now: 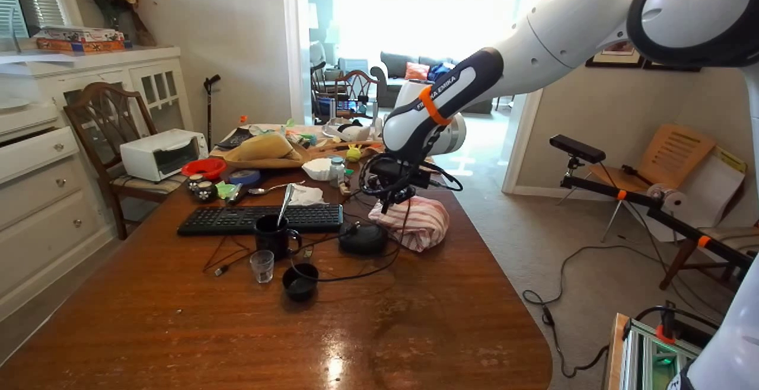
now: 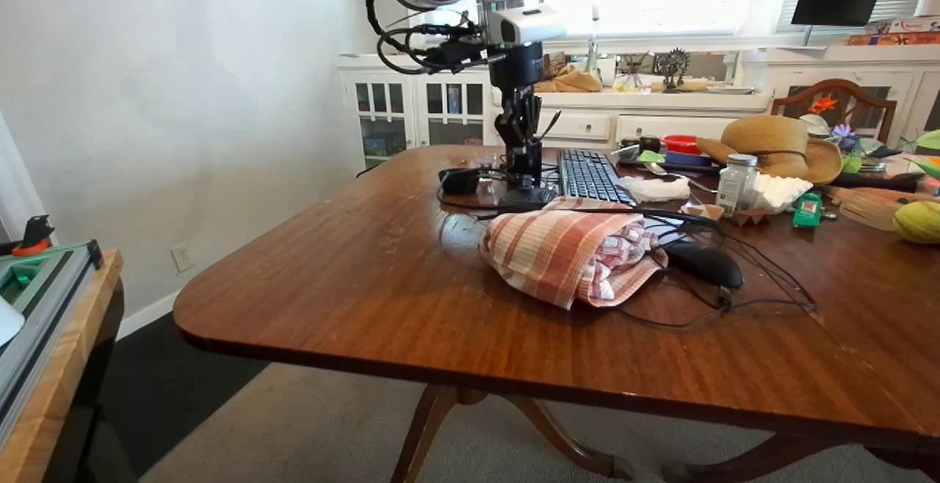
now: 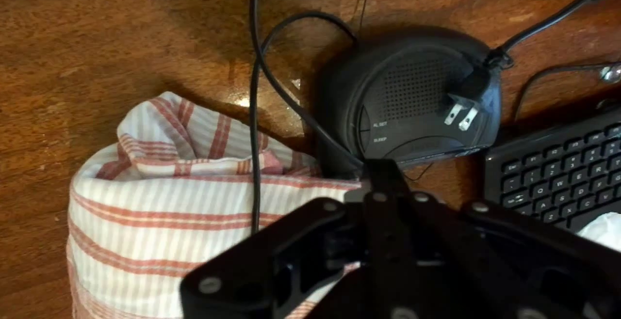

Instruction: Press the button on the black object

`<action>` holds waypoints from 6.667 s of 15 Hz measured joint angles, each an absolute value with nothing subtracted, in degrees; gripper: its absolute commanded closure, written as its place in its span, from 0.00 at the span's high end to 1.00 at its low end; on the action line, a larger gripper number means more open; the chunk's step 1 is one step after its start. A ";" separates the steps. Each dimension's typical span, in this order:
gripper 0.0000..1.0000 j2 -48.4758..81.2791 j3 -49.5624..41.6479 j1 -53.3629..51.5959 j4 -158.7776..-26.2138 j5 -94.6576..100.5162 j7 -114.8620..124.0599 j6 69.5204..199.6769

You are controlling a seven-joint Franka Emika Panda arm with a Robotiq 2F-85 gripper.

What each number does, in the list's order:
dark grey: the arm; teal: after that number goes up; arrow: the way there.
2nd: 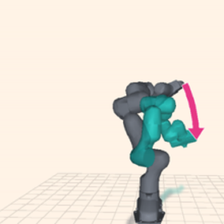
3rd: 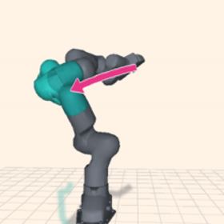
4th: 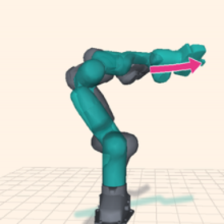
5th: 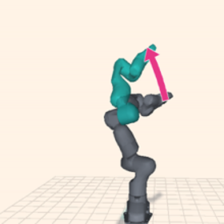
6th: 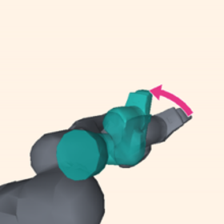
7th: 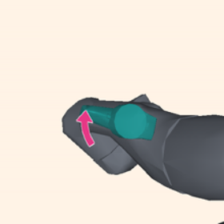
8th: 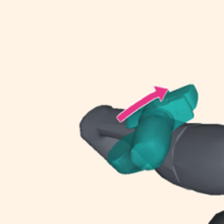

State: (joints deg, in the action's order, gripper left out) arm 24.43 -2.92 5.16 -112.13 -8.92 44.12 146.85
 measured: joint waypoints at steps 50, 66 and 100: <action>0.00 31.99 -3.58 4.05 -108.74 -16.70 32.15 149.98; 0.00 33.37 -3.63 4.13 -108.15 -17.27 30.25 151.45; 1.00 -0.30 -6.18 -2.70 -132.16 0.37 16.77 146.70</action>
State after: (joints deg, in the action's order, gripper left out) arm -0.30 -6.18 -2.70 -132.16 0.37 16.77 146.70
